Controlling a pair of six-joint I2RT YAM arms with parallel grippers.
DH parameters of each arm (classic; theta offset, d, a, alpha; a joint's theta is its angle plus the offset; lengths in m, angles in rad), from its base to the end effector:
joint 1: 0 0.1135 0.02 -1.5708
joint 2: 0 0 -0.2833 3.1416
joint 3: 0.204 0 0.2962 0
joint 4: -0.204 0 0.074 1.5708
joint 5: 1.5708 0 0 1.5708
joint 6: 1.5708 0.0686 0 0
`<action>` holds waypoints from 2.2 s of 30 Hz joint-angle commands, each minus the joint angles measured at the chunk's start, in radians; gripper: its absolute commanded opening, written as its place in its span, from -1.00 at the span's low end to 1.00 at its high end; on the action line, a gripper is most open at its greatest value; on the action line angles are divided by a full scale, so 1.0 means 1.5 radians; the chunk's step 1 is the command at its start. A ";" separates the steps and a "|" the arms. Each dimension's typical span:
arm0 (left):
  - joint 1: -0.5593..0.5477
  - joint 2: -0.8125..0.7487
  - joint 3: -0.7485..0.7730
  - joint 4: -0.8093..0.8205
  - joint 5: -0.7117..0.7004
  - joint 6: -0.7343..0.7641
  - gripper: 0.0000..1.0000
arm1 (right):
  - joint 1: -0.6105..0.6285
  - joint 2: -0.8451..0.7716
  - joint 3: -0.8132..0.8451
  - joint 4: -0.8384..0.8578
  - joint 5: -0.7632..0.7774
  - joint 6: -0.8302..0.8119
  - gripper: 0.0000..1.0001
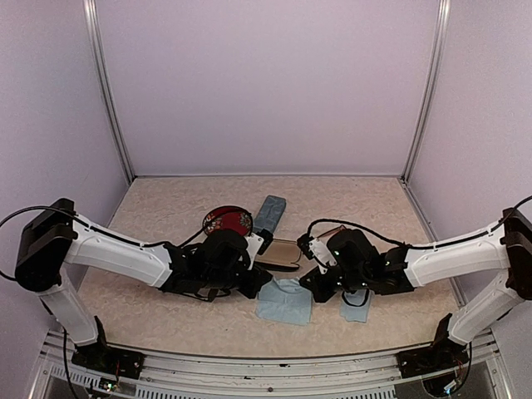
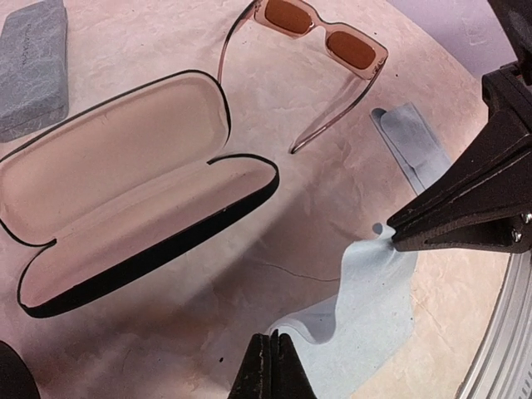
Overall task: Organize the sunglasses
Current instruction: Pick up the corner of the glasses cleaning cloth from the center of the board, then fold the glasses cleaning cloth at the center of the board.
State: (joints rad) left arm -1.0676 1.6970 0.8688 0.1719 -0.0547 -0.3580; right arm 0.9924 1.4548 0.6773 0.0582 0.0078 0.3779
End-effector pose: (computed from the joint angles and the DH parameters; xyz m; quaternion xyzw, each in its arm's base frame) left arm 0.2005 -0.3564 0.1345 0.3003 0.8453 -0.2700 0.3499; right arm 0.1881 0.2872 0.1402 -0.2739 0.8686 0.2586 0.3220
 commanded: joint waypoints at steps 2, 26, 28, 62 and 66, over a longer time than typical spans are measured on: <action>-0.002 -0.046 -0.020 0.002 -0.015 0.013 -1.00 | -0.005 -0.040 -0.014 0.012 -0.011 -0.025 -1.00; -0.171 -0.215 -0.052 -0.122 -0.162 -0.038 -1.00 | 0.104 -0.187 -0.024 -0.056 -0.020 0.014 -1.00; -0.197 -0.228 -0.055 -0.142 -0.190 -0.054 -1.00 | 0.129 -0.199 -0.024 -0.069 0.005 0.031 -1.00; -0.081 -0.066 -0.062 -0.026 -0.129 -0.011 -1.00 | 0.087 -0.057 -0.061 0.023 0.144 0.079 -1.00; -0.065 -0.031 -0.047 -0.009 -0.116 0.018 -1.00 | 0.061 -0.020 -0.058 0.059 0.120 0.030 -1.00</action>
State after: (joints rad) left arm -1.1938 1.6043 0.7666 0.1352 -0.2409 -0.3969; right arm 1.1194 1.3788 0.5758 0.1081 0.2096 0.5156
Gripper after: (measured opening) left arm 0.005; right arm 0.006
